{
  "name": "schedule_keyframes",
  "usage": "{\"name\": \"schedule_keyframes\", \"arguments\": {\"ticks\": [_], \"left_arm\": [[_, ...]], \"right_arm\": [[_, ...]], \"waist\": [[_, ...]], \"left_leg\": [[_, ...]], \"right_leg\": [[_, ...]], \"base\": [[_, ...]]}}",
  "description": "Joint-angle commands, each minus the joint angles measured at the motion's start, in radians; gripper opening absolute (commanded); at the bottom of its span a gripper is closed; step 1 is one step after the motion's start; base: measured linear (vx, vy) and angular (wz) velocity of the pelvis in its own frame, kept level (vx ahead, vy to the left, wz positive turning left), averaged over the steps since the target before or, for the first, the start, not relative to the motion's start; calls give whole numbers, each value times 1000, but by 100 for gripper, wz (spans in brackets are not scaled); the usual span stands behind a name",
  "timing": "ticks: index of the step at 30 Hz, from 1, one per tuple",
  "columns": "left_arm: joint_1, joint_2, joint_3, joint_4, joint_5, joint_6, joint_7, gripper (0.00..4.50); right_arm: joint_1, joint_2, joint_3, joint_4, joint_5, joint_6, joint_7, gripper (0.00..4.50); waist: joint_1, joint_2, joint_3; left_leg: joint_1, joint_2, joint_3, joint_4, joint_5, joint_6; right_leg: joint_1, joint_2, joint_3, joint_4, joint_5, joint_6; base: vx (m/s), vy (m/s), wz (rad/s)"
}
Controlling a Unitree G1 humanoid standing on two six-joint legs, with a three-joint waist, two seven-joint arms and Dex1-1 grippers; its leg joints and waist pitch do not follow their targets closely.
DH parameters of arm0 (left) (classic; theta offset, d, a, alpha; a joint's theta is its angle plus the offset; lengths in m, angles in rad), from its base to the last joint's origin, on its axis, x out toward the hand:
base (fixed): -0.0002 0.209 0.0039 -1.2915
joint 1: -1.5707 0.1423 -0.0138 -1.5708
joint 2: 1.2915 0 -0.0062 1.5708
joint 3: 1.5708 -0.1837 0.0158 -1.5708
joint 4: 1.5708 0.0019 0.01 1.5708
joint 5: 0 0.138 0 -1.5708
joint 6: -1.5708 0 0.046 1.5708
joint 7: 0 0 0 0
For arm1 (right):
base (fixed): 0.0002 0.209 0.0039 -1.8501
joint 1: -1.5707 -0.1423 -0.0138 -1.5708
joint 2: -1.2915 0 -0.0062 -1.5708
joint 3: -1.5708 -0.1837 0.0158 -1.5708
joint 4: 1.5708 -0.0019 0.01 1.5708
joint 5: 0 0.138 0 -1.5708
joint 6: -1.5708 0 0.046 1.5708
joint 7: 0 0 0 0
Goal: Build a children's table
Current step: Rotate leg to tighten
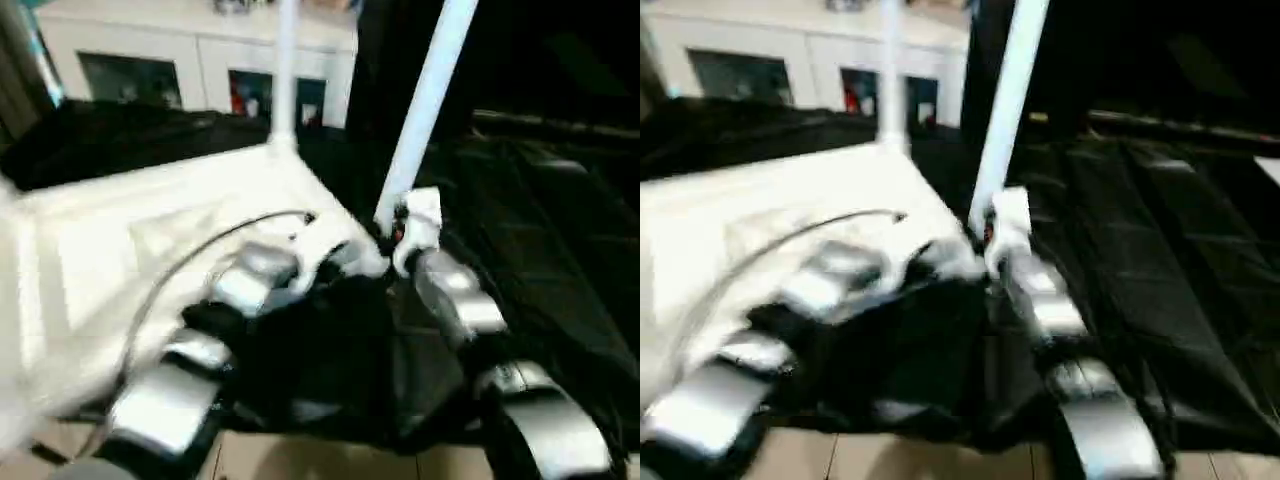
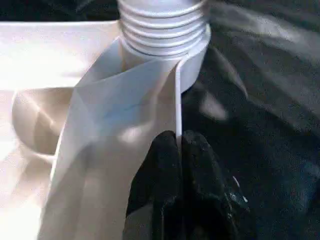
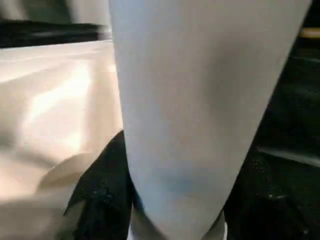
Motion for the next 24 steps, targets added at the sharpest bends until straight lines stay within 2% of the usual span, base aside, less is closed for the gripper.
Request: {"name": "schedule_keyframes", "arguments": {"ticks": [1, 3, 4, 5, 8, 11, 16, 17, 20, 21, 22, 23, 24], "left_arm": [[-33, -25, 25, -10, -28, -13, 36, 0], [-35, -30, 29, -9, -24, -15, 55, 0], [-37, -37, 39, -10, -25, -8, 79, 0], [-37, -37, 39, -10, -25, -8, 79, 0], [-43, -25, 40, 2, -18, -11, 96, 0], [-42, -11, 38, 10, -15, -24, 95, 0], [-42, -3, 34, 16, -15, -37, 87, 0], [-42, -1, 32, 17, -13, -41, 84, 0], [-41, 7, 25, 21, -9, -54, 68, 0], [-41, 9, 24, 21, -8, -64, 64, 0], [-40, 13, 22, 19, -9, -72, 57, 0], [-39, 15, 20, 18, -9, -77, 51, 0], [-38, 18, 19, 16, -9, -81, 45, 0]], "right_arm": [[40, 14, -21, 188, -33, 78, -101, 190], [28, 28, -22, 202, -33, 74, -112, 190], [10, 47, -19, 225, -37, 64, -113, 190], [10, 47, -19, 225, -37, 64, -113, 190], [-9, 67, -16, 266, -50, 47, -111, 190], [-11, 65, -12, 276, -58, 38, -104, 190], [-22, 63, -2, 284, -81, 2, -52, 190], [-24, 63, -2, 287, -86, -5, -53, 246], [-38, 57, -12, 275, -77, -52, -18, 262], [-41, 55, -14, 269, -74, -66, -2, 277], [-44, 49, -15, 257, -70, -79, 20, 292], [-45, 46, -16, 251, -67, -85, 36, 302], [-46, 43, -17, 245, -64, -91, 52, 306]], "waist": [[10, 2, -40], [12, 5, -43], [14, 1, -42], [14, 3, -41], [15, 5, -37], [12, 10, -34], [10, 9, -34], [9, 8, -35], [9, 10, -37], [11, 8, -38], [10, 8, -37], [12, 13, -37], [11, 11, -37]], "left_leg": [[-1, 58, -26, -77, -261, 1], [-1, 57, -23, -74, -211, 21], [-2, 57, -21, -72, -195, 33], [-2, 58, -21, -73, -190, 34], [0, 61, -22, -78, -215, 33], [7, 64, -24, -83, -271, 15], [4, 63, -25, -84, -286, 11], [4, 63, -25, -83, -284, 11], [5, 63, -23, -81, -272, 15], [0, 63, -23, -80, -253, 20], [0, 63, -22, -80, -244, 29], [1, 63, -23, -80, -243, 33], [-1, 63, -21, -78, -235, 39]], "right_leg": [[30, -98, 54, -90, -242, -175], [31, -97, 53, -82, -177, -191], [33, -98, 53, -81, -154, -199], [33, -98, 52, -79, -152, -203], [31, -98, 51, -85, -205, -199], [25, -97, 52, -91, -265, -185], [24, -99, 54, -93, -273, -181], [24, -99, 54, -93, -274, -182], [24, -99, 54, -91, -256, -191], [29, -100, 54, -87, -223, -194], [29, -98, 53, -85, -203, -202], [29, -99, 53, -86, -200, -205], [31, -99, 53, -84, -188, -211]], "base": [[0, 0, 0], [0, 0, 0], [0, 0, 0], [0, 0, 0], [0, 0, 0], [0, 0, 0], [0, 0, 0], [0, 0, 0], [0, 0, 0], [0, 0, 0], [0, 0, 0], [0, 0, 0], [0, 0, 0]]}}
